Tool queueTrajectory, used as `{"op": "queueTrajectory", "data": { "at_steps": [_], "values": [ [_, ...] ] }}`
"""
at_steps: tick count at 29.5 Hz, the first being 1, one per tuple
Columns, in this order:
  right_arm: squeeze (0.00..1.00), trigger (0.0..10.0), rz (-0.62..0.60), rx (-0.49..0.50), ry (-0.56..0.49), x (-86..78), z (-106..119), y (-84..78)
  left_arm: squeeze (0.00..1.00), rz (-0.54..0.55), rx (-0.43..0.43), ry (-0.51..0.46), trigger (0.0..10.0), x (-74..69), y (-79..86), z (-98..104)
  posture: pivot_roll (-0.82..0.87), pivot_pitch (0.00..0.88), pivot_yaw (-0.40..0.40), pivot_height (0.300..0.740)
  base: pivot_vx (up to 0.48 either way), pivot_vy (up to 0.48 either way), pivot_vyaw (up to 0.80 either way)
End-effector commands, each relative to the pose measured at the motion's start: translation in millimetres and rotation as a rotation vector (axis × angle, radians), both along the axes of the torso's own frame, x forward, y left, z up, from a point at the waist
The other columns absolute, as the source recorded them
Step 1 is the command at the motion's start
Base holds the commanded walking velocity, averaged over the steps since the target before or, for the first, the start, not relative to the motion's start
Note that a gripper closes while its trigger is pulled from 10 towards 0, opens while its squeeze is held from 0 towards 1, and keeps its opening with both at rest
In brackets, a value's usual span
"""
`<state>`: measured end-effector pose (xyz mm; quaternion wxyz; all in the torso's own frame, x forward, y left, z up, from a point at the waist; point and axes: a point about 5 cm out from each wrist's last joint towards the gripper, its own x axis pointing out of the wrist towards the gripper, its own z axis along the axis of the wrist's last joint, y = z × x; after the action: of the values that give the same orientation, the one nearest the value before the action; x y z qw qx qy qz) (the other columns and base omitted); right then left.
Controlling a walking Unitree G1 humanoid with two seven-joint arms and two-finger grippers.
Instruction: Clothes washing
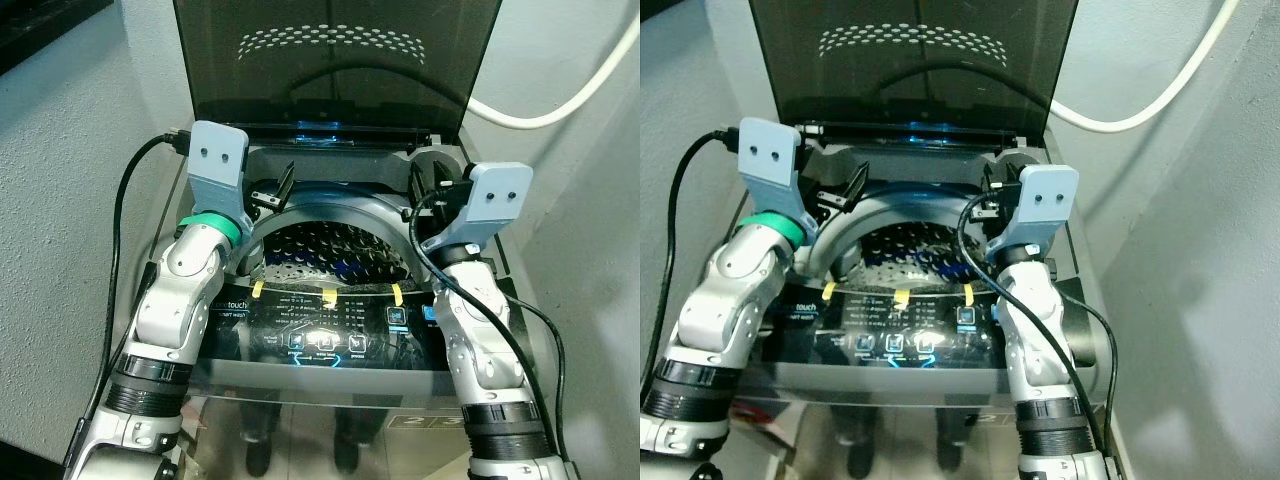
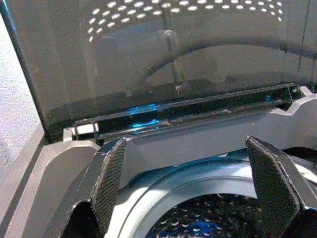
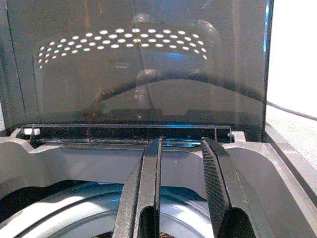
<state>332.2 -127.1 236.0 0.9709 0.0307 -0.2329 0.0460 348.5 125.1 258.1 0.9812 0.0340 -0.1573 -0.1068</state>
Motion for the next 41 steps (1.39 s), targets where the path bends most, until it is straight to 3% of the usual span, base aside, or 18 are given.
{"op": "queueTrajectory", "data": {
  "at_steps": [1,41],
  "values": [
    [0.0,10.0,-0.009,-0.01,0.008,-1.6,-3.9,-1.3,0.0,-0.003,0.005,0.012,10.0,1.4,-1.9,-4.3,0.05,0.0,0.066,0.74,-0.247,0.0,0.0],
    [0.0,10.0,0.026,-0.083,0.015,0.3,-7.9,4.9,0.0,-0.006,-0.001,0.009,10.0,2.9,-4.2,-6.1,0.05,0.0,0.054,0.74,-0.297,0.0,0.0]
  ]
}}
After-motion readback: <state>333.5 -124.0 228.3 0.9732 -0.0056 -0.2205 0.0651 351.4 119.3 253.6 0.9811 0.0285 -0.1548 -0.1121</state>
